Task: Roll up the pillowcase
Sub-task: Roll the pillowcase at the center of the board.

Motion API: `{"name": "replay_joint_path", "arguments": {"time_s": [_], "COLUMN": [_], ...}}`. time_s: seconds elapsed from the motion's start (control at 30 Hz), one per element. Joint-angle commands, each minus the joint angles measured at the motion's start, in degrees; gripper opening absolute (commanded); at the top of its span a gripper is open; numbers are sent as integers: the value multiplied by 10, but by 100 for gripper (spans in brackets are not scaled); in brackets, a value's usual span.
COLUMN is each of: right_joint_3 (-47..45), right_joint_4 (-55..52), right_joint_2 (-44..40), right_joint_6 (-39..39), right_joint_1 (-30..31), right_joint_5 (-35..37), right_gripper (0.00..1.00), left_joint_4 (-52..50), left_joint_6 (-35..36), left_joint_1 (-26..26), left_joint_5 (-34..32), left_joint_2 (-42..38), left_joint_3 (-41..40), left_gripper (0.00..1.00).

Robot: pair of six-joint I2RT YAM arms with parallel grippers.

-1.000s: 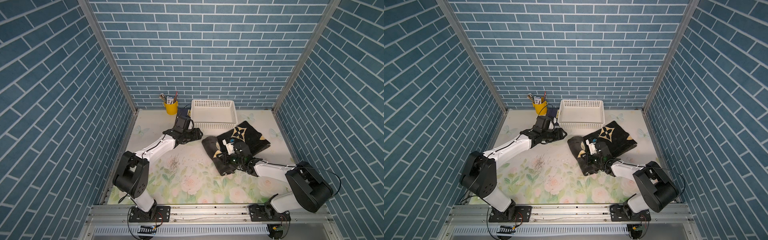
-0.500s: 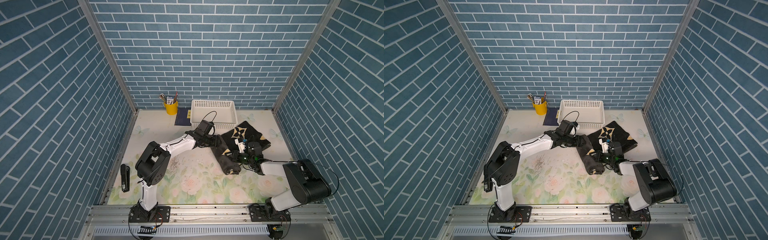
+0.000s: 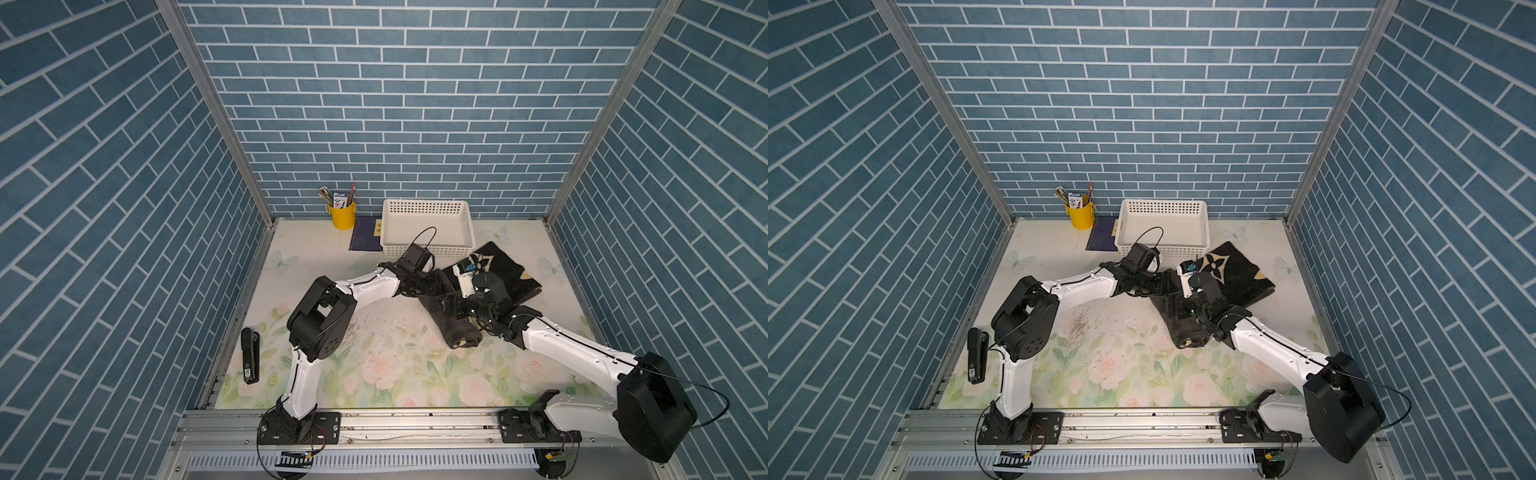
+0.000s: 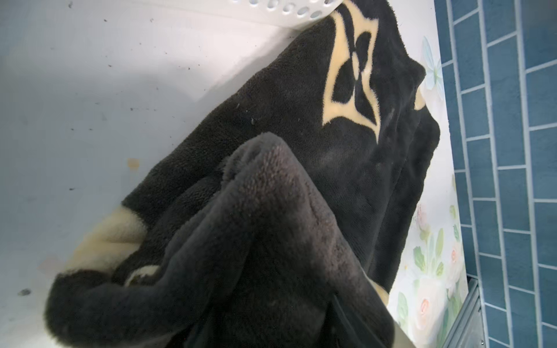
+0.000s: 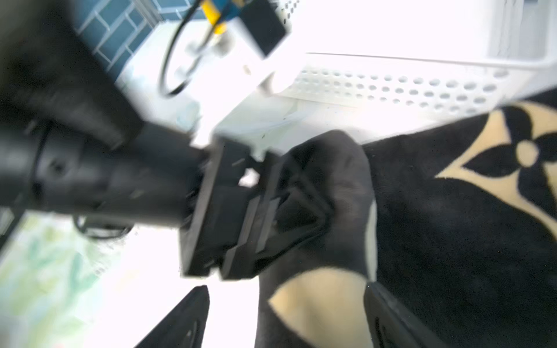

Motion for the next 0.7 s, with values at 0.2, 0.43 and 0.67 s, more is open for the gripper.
{"name": "replay_joint_path", "arguments": {"time_s": [0.2,0.43,0.67], "right_joint_3": [24,47,40], "right_joint_4": [-57,-52,-34], "right_joint_2": [139,198,174], "right_joint_6": [-94,-113,-125], "right_joint_1": [129,129,128], "right_joint_5": [322,288,136], "right_gripper": [100,66,9], "left_joint_4": [-7,-5,0], "left_joint_6": [-5,-5,-19], "left_joint_1": [-3,3,61], "left_joint_5": [0,-7,-4], "left_joint_2": [17,-4,-101], "left_joint_3": [4,-10,-33], "left_gripper": [61,61,65]}}
